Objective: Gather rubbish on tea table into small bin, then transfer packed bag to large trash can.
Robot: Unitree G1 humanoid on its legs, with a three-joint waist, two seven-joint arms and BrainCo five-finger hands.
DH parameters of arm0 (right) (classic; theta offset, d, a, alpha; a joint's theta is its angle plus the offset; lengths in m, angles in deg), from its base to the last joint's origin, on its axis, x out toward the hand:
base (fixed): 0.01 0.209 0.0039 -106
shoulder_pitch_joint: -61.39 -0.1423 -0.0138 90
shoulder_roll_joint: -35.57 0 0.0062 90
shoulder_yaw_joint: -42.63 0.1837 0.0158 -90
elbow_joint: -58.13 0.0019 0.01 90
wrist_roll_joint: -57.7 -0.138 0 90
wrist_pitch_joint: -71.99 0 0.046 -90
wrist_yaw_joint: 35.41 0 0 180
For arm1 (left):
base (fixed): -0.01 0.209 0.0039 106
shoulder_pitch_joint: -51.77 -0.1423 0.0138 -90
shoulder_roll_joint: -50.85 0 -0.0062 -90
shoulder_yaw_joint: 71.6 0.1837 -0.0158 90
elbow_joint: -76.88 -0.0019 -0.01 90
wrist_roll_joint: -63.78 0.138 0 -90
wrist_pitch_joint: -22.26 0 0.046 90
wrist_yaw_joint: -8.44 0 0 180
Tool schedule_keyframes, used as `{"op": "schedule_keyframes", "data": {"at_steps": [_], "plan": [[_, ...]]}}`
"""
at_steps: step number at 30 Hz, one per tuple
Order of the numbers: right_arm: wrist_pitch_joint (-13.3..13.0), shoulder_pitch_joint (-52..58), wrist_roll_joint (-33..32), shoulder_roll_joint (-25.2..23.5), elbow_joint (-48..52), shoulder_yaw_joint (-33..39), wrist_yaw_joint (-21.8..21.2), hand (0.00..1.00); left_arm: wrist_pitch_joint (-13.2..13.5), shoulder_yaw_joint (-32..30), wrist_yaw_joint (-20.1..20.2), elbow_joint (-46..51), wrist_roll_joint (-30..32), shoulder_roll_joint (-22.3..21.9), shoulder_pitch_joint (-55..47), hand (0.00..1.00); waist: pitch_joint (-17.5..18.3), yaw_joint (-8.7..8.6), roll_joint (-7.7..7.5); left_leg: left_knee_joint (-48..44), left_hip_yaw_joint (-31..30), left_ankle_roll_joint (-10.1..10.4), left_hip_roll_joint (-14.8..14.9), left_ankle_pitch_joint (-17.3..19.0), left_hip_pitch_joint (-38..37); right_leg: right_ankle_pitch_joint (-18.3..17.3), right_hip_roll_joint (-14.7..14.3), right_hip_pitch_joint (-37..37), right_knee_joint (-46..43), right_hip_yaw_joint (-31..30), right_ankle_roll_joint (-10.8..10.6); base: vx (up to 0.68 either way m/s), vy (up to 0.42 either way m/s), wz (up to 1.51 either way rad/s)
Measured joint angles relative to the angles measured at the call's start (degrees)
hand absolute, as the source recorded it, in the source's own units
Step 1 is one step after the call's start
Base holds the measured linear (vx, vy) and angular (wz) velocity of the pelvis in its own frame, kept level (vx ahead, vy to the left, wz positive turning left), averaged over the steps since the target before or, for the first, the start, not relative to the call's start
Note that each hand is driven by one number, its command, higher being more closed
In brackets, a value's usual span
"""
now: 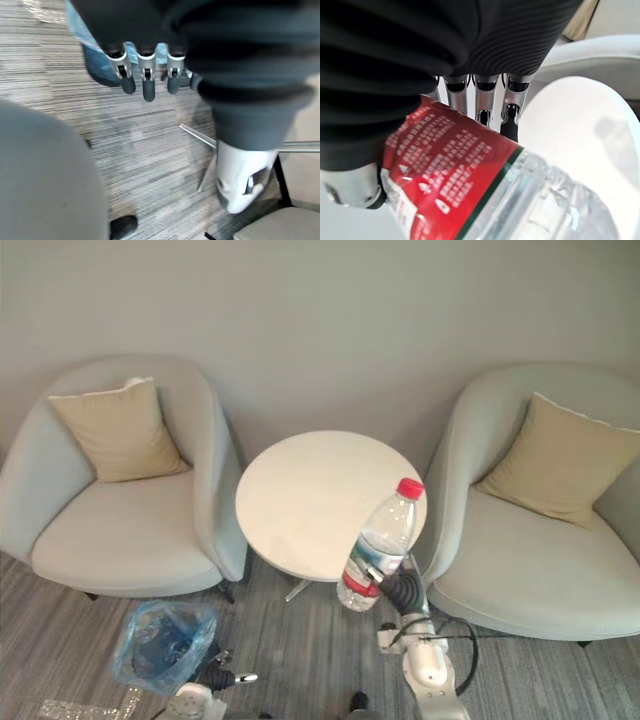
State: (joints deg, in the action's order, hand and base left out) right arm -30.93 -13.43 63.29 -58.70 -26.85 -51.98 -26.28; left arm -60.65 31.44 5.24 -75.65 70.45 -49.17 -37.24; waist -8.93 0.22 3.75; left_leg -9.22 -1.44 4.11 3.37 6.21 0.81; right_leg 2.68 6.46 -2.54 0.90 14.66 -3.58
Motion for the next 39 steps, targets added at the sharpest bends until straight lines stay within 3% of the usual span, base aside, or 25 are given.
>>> {"op": "schedule_keyframes", "data": {"at_steps": [2, 4, 7, 8, 9, 10, 11, 12, 13, 14, 15, 17, 19, 20, 21, 23, 24, 25, 27, 28, 33, 37, 39], "plan": [[0.6, -3.1, 1.2, 0.7, -4.1, 0.0, 1.0, 1.0, 0.0, 0.0, -0.1, 0.0, 0.1, -0.5, 0.2, 0.0, -0.3, 0.28, 0.81, -0.1, 6.3, -3.1, 2.4, 0.8, 1.2, 0.1, 1.1, 0.8, -1.8, 2.8, 0.3, -0.05, -0.013, 0.66], [0.7, -5.2, 1.3, 1.2, -5.4, 0.4, 2.2, 1.0, 0.0, -0.1, -0.1, 0.0, 1.1, -0.8, 0.2, 0.0, -0.5, -0.08, 0.93, -1.4, 11.9, -3.1, 4.9, 0.7, 1.4, -0.6, 2.8, 0.9, -3.0, 6.1, 0.7, -0.01, 0.046, 0.71], [0.8, -10.8, 1.9, 2.4, -7.9, 0.6, 3.2, 1.0, 0.1, -0.2, -0.3, 1.3, 2.4, -1.2, 0.1, 0.0, -0.4, 0.41, 1.17, -13.7, 16.7, -5.2, 10.2, 2.3, 4.6, -1.2, 5.9, 4.4, -7.7, 6.9, 1.3, -0.02, 0.166, 0.18], [0.8, -12.3, 2.6, 2.3, -8.4, 1.3, 3.4, 1.0, 0.0, -0.2, -0.4, 1.3, 3.2, -1.4, -0.1, 0.0, -0.3, -0.01, 1.18, -17.3, 18.5, -5.1, 12.9, 2.4, 4.0, -1.1, 7.7, 5.1, -9.1, 7.2, 0.9, -0.02, 0.278, 0.16], [0.8, -12.4, 3.1, 2.4, -8.3, 1.9, 3.8, 1.0, 0.0, -0.1, -0.5, 1.4, 3.8, -1.7, -0.5, 0.0, -0.1, -0.45, 1.62, -17.8, 19.4, -5.6, 14.5, 0.7, 3.0, -1.2, 8.9, 5.1, -9.9, 7.8, -1.0, -0.03, 0.298, 0.41], [0.9, -12.1, 3.4, 2.5, -8.3, 2.4, 4.0, 1.0, 0.0, -0.1, -0.7, 1.6, 4.6, -2.2, -1.0, 0.0, 0.3, -0.92, 2.18, -16.7, 19.2, -2.6, 14.9, 0.8, 3.0, -1.1, 9.8, 5.2, -10.5, 8.7, -2.4, -0.04, 0.352, 0.86], [1.3, -11.6, 3.5, 2.2, -8.5, 3.1, 4.1, 1.0, 0.0, 0.5, -1.1, 2.3, 5.1, -2.3, -1.5, 0.0, 0.8, -2.2, 1.91, -14.0, 20.7, -0.9, 12.6, 2.1, 3.2, -0.4, 11.8, 4.4, -9.6, 10.4, -3.3, -0.03, 0.322, 1.29], [1.4, -11.1, 3.5, 1.5, -8.6, 3.4, 4.1, 1.0, 0.0, 0.8, -1.4, 2.4, 5.6, -1.8, -1.8, 0.0, 1.2, -3.22, 0.74, -10.1, 22.2, -0.1, 10.8, 3.4, 3.1, 0.9, 13.5, 3.5, -7.6, 13.2, -3.9, -0.03, 0.413, 1.49], [1.3, -11.1, 3.5, 1.2, -8.8, 3.3, 4.1, 1.0, -0.1, 1.4, -1.6, 2.4, 5.5, -1.5, -1.4, 0.0, 1.1, -3.49, 0.4, -8.7, 23.4, 3.4, 10.8, 4.3, 3.3, 1.9, 14.0, 2.9, -6.7, 15.5, -5.0, -0.03, 0.335, 1.25], [1.5, -11.4, 3.6, 0.5, -10.4, 3.2, 4.0, 1.0, -0.1, 1.4, -1.5, 2.8, 5.5, -0.8, -0.4, 0.0, 0.3, -1.94, -0.85, -10.3, 22.7, 4.2, 9.5, 3.5, 4.7, 3.3, 14.9, 2.7, -6.2, 16.5, -5.1, -0.04, 0.345, 0.84], [2.1, -11.3, 4.0, -0.4, -11.8, 2.5, 3.8, 1.0, 0.1, 1.5, -1.6, 3.3, 5.6, -0.5, -0.5, 0.0, 0.6, -0.58, -1.33, -11.5, 21.8, 3.6, 8.8, 3.8, 5.6, 3.4, 15.0, 2.1, -5.9, 16.4, -4.9, -0.04, 0.221, 0.58], [2.1, -11.2, 5.3, -1.7, -13.3, 1.2, 3.7, 1.0, 0.3, 1.1, -1.7, 3.4, 5.5, 0.0, -0.6, 0.0, 0.6, -0.09, -1.37, -12.6, 19.2, 3.0, 7.4, 4.2, 6.8, 3.3, 15.3, 0.5, -5.7, 16.4, -4.7, -0.02, 0.117, 0.65], [2.2, -11.2, 5.7, -2.6, -13.5, 0.9, 3.1, 1.0, 1.1, -0.8, -1.7, 3.5, 4.7, -0.4, -0.8, 0.0, 0.0, 0.32, -1.55, -14.2, 16.8, 2.0, 6.0, 5.0, 8.1, -1.5, 16.5, 1.0, -9.5, 14.0, 0.9, -0.05, 0.084, 0.62], [2.7, -10.5, 5.7, -2.7, -13.5, 1.0, 3.1, 1.0, 1.3, -0.9, -2.1, 3.5, 3.9, -0.4, -1.0, 0.0, -0.3, 0.3, -1.69, -14.3, 15.2, 1.1, 4.9, 5.5, 8.1, -6.8, 16.4, 2.0, -12.9, 10.0, 7.4, -0.08, 0.062, 0.65], [2.8, -9.0, 5.7, -2.7, -13.1, 1.4, 3.1, 1.0, 1.3, -0.9, -2.3, 3.4, 3.7, 0.0, -1.2, 0.0, -0.4, 0.01, -1.92, -13.8, 13.3, -0.2, 3.3, 6.1, 7.5, -13.1, 14.2, 2.7, -15.5, 1.5, 10.1, -0.06, 0.058, 0.85], [2.8, -6.2, 5.7, -2.6, -12.1, 2.3, 3.2, 1.0, 1.4, -1.6, -2.6, 3.5, 2.9, 0.5, -1.6, 0.0, -0.6, -1.15, -3.71, -13.6, 10.1, 0.0, -0.1, 6.5, 6.8, -19.0, 11.6, 3.2, -20.1, -9.8, 11.0, 0.03, 0.034, 1.03], [2.9, -6.2, 5.7, -2.6, -12.7, 2.4, 3.1, 1.0, 1.3, -2.8, -2.9, 3.6, 2.2, 0.7, -1.3, 0.0, -0.6, -1.2, -4.29, -13.5, 8.7, -0.6, -1.0, 6.6, 7.1, -19.8, 11.0, 4.5, -22.5, -10.9, 9.8, 0.06, -0.037, 0.61], [3.2, -7.0, 5.7, -2.9, -13.1, 1.6, 2.9, 1.0, 1.0, -3.7, -3.1, 3.3, 2.1, 1.1, -0.3, 0.0, -1.9, -0.66, -4.06, -13.4, 7.8, -1.4, 0.1, 6.2, 7.6, -20.7, 7.9, 7.4, -26.0, -10.6, 6.2, 0.02, -0.082, 0.21], [3.2, -8.1, 5.7, -3.3, -13.6, 0.5, 2.6, 1.0, 0.7, -4.4, -3.1, 2.3, 2.2, 1.7, 0.9, 0.0, -2.5, -1.16, -3.79, -13.4, 6.4, -1.0, 1.7, 5.9, 9.1, -20.9, 1.2, 11.1, -27.2, -10.1, 3.1, 0.01, -0.141, 0.47], [3.2, -8.4, 5.7, -2.9, -14.1, 0.5, 2.7, 1.0, -0.5, -4.4, -3.0, 1.0, 2.2, 2.2, 1.8, 0.0, -3.4, -3.57, -4.42, -13.4, 2.5, -0.3, 1.0, 5.5, 10.1, -17.7, -3.8, 10.9, -25.3, -12.7, 2.2, 0.05, -0.158, 1.03], [4.4, -7.7, 5.6, -2.0, -14.9, 2.5, 2.7, 1.0, -0.4, -3.9, -2.8, 2.3, 2.2, 1.9, 0.9, 0.0, -3.7, -3.31, -3.72, -12.6, -3.8, 1.2, 0.0, 4.5, 8.7, -17.5, -4.1, 7.3, -27.6, -9.2, 1.9, 0.16, -0.101, 0.78], [4.3, -7.3, 5.6, -2.8, -13.8, 2.2, 2.5, 1.0, -0.3, -5.5, -2.8, 3.6, 2.3, 1.4, -0.2, 0.0, -3.2, -2.51, -3.33, -16.2, -3.3, 1.2, 1.3, 4.4, 8.8, -17.4, -5.5, 0.8, -20.4, -8.6, 2.1, 0.12, -0.079, 0.39], [4.3, -5.4, 5.5, -2.9, -9.8, 2.1, 2.2, 1.0, -0.4, -7.7, -2.9, 5.2, 2.3, -0.2, -0.8, 0.0, -2.7, -1.31, -1.83, -24.7, -0.4, 0.5, 3.0, 4.9, 12.8, -17.0, -6.6, -2.0, -15.9, -8.6, 2.9, 0.1, -0.011, 0.02]]}}
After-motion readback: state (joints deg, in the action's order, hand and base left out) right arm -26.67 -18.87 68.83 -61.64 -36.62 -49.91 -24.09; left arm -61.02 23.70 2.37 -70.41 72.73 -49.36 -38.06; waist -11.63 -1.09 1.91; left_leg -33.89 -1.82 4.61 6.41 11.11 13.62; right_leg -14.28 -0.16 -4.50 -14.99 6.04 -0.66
